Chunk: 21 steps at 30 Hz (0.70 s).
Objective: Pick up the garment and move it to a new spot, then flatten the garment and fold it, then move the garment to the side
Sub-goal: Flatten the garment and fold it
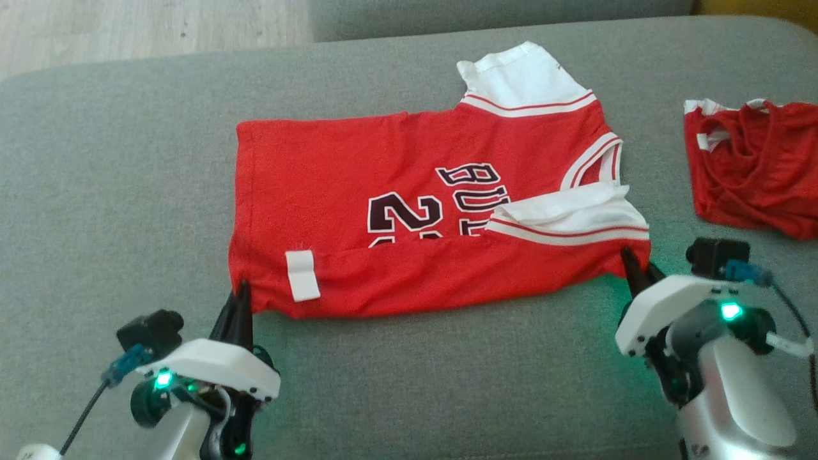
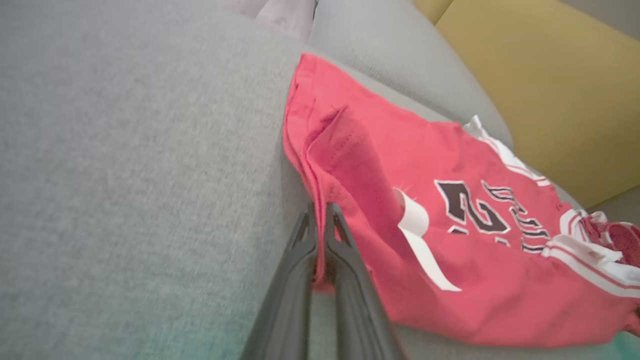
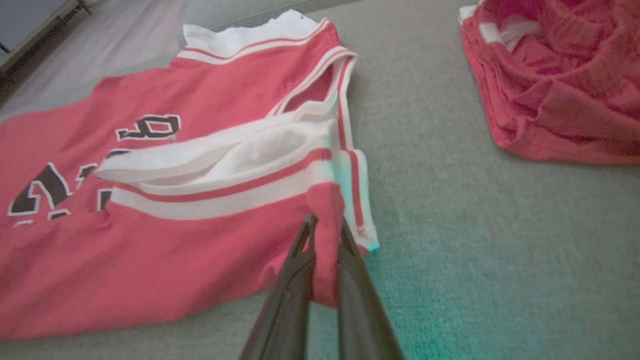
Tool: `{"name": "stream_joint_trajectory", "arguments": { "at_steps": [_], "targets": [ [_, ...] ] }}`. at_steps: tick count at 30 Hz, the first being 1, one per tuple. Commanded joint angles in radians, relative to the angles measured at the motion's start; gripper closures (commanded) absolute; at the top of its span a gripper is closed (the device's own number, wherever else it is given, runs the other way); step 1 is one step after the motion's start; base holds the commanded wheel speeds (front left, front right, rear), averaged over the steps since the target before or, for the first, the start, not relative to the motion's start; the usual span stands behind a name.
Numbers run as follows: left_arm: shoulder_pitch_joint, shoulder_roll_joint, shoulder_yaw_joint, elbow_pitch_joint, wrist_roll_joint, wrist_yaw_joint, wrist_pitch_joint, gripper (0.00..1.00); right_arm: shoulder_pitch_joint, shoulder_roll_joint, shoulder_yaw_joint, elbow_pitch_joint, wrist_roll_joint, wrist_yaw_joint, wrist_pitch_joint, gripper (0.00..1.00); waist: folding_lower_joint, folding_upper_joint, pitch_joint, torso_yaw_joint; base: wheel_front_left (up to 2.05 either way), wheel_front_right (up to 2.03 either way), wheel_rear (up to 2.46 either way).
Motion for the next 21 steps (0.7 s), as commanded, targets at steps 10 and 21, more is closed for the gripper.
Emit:
{"name": "stream_joint_trajectory", "arguments": {
  "at_steps": [10, 21],
  "targets": [
    [0.024, 0.093, 0.040, -0.231, 0.032, 0.027, 0.003, 1.00, -0.014, -0.050, 0.004, -0.278, 0.083, -0.001, 0.160, 1.00, 0.0000, 0.0000, -0.061, 0.010, 0.00, 0.00, 0.00],
    [0.250, 0.092, 0.016, -0.332, 0.008, 0.089, 0.018, 1.00, 0.263, -0.045, -0.032, -0.469, 0.109, -0.001, 0.277, 1.00, 0.0000, 0.0000, -0.052, 0.007, 0.00, 0.00, 0.00]
  ]
}}
